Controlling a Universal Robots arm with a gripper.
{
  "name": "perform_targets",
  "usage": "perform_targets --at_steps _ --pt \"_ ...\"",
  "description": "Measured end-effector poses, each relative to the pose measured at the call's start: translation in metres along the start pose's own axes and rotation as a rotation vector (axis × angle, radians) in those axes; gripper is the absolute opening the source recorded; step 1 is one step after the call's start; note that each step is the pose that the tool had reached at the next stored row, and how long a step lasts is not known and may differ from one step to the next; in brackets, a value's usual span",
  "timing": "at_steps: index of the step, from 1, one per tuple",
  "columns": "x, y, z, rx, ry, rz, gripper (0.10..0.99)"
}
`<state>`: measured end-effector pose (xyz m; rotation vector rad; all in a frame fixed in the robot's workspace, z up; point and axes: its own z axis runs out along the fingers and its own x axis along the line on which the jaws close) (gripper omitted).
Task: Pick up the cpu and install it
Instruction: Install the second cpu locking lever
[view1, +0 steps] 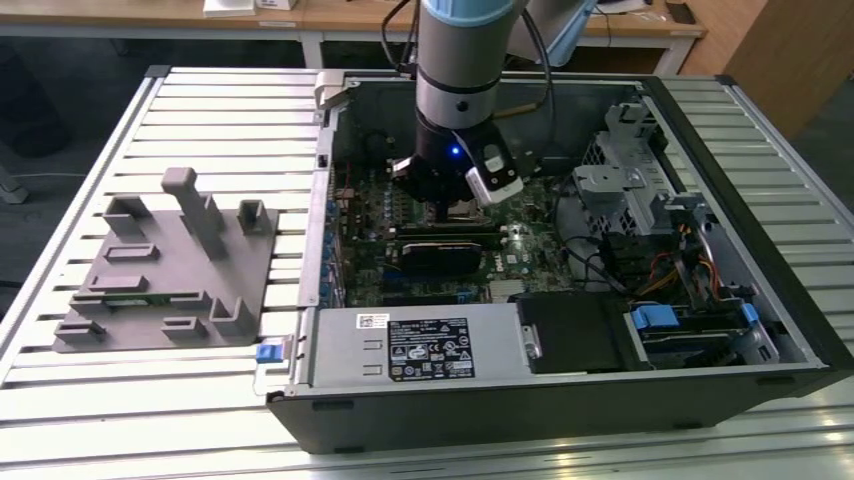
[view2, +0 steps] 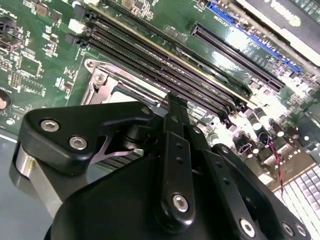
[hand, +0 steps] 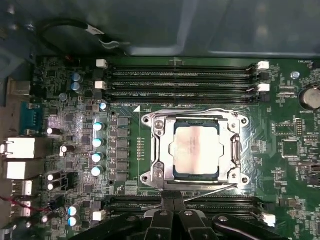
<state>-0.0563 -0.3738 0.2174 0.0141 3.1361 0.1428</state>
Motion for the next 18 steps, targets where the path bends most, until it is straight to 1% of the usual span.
perform_targets --at_steps 2,5,8,12,15,18 --pt "0.0004 -0.0004 0.0018 -0.004 0.0002 0.000 0.122" --pt "0.0015 -0.0030 0.0019 -0.024 0.0002 0.000 0.122" --pt "0.0030 -0.0074 0.0016 -0.038 0.0003 0.000 0.122" --pt "0.0093 -0.0116 0.0011 -0.057 0.0003 0.000 0.122" --pt "0.0143 -0.0133 0.0010 -0.070 -0.0001 0.000 0.122" --pt "0.0162 -0.0137 0.0032 -0.080 -0.0002 0.000 0.122"
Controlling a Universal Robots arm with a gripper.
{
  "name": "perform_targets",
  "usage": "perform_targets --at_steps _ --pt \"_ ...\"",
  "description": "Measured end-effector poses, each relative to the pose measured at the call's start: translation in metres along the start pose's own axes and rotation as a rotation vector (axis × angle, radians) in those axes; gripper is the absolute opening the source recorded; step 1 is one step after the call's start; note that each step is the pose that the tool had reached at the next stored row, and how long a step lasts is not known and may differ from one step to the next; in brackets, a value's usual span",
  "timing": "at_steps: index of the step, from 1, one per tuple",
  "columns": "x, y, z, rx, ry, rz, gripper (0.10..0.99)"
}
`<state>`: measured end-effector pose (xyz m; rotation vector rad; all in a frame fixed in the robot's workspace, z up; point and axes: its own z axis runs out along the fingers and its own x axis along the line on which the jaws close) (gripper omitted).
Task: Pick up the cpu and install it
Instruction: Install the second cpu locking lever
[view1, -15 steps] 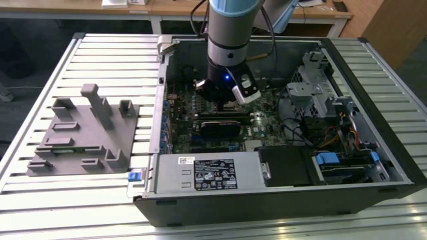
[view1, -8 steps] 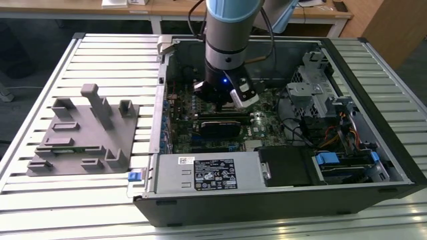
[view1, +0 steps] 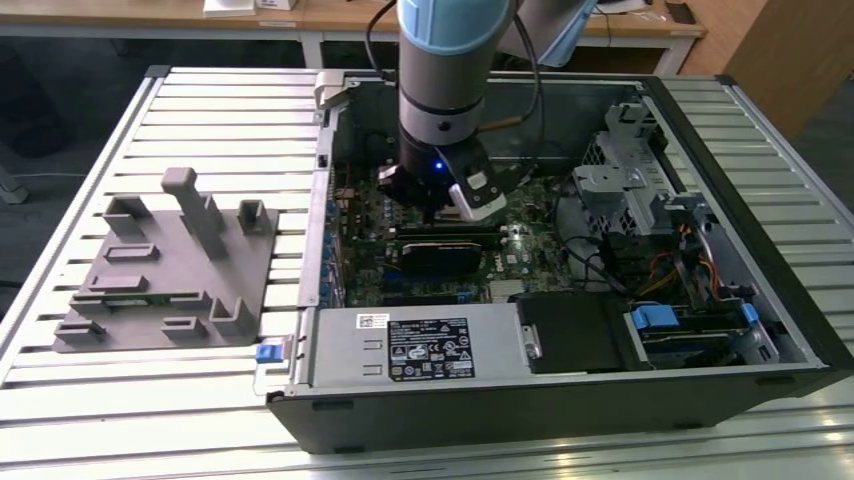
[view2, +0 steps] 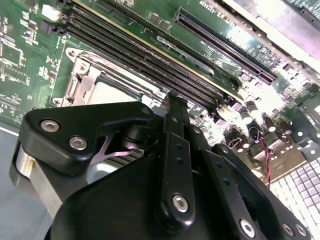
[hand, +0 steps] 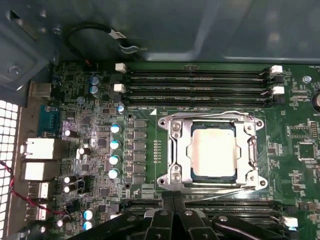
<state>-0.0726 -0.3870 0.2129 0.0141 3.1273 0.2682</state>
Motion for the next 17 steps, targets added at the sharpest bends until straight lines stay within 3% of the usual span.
perform_targets --at_steps 6,10,17 --pt "0.0005 -0.0013 0.0073 -0.019 0.0002 0.000 0.122" --pt "0.0008 -0.0028 0.0094 -0.039 0.0004 0.000 0.122" --pt "0.0010 -0.0116 0.0082 -0.048 0.0005 0.000 0.122"
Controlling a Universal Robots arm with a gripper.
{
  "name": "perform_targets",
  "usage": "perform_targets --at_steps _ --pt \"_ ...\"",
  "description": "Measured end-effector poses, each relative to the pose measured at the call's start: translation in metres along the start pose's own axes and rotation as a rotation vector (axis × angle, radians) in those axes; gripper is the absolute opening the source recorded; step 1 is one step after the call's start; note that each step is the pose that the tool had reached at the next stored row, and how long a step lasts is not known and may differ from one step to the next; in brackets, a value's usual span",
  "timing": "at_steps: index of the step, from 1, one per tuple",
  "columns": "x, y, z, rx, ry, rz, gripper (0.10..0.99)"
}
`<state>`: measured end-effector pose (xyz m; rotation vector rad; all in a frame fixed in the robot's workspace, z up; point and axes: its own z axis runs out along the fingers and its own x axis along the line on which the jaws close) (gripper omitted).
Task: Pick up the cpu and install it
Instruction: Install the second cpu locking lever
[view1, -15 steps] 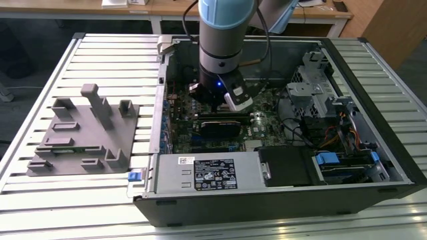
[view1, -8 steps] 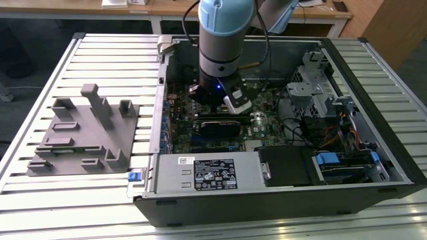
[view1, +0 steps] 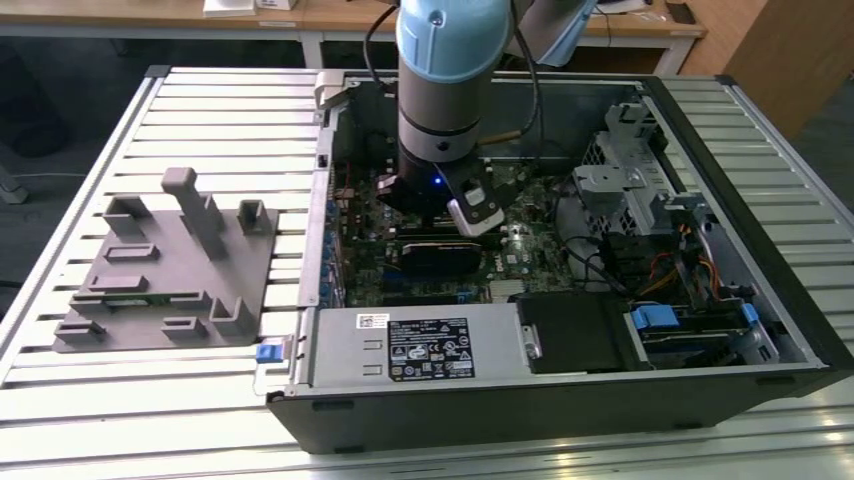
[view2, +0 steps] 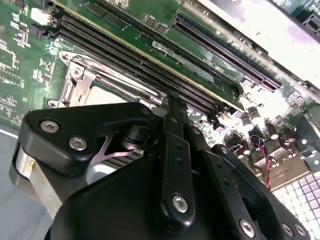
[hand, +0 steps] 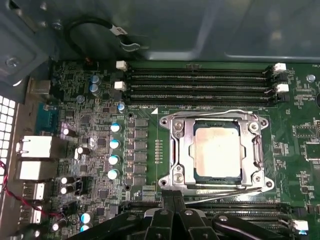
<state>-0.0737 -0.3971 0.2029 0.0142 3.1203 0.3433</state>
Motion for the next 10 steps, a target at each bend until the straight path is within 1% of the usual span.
perform_targets --at_steps 3,4,6,10 --pt "0.0004 -0.0010 0.0001 -0.011 0.0000 0.000 0.122" --pt "0.0007 -0.0012 0.0004 -0.018 0.0001 0.000 0.122" --pt "0.0010 -0.0016 0.0014 -0.036 0.0003 0.000 0.122" --pt "0.0018 -0.0032 0.0037 -0.066 0.0006 0.000 0.122"
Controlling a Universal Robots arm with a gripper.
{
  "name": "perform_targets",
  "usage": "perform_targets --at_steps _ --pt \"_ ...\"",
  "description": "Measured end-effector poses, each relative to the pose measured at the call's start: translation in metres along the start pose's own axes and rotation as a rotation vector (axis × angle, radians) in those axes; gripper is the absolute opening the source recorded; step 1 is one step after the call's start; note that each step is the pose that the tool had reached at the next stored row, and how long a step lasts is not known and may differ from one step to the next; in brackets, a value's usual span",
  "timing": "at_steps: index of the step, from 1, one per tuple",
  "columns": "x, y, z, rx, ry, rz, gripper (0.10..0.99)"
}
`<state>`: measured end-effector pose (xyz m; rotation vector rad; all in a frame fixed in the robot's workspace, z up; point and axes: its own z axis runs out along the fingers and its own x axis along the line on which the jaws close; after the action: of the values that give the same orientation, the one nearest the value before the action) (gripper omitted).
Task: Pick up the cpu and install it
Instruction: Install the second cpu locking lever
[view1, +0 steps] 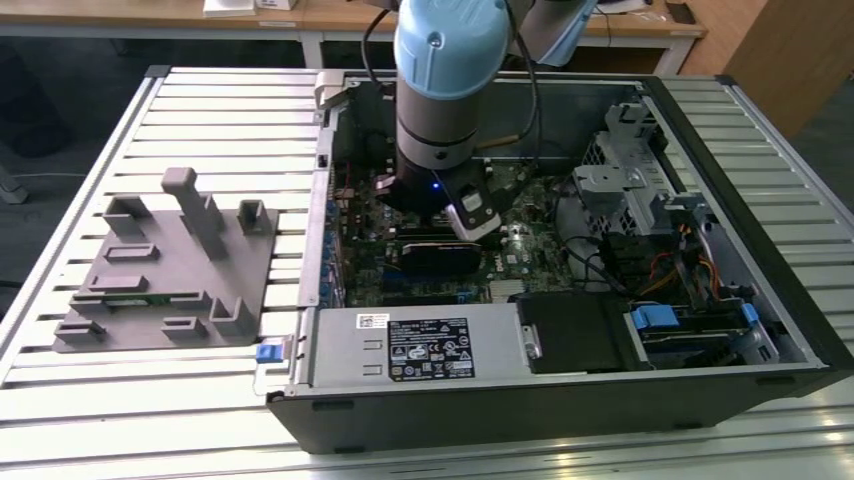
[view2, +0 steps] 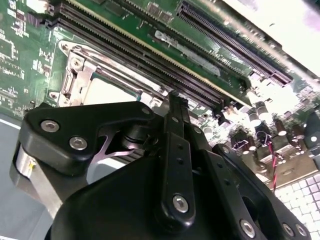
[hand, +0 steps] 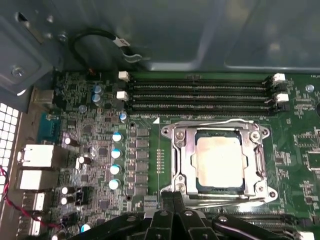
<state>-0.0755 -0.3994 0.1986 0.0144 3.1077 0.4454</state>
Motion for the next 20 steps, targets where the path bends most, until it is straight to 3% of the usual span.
perform_targets --at_steps 3,8,20 --pt "0.0006 -0.0012 0.0023 -0.018 0.0001 0.000 0.122" --pt "0.0014 -0.0024 0.0060 -0.030 0.0002 0.000 0.122" --pt "0.0046 -0.0028 0.0087 -0.038 0.0003 0.000 0.122"
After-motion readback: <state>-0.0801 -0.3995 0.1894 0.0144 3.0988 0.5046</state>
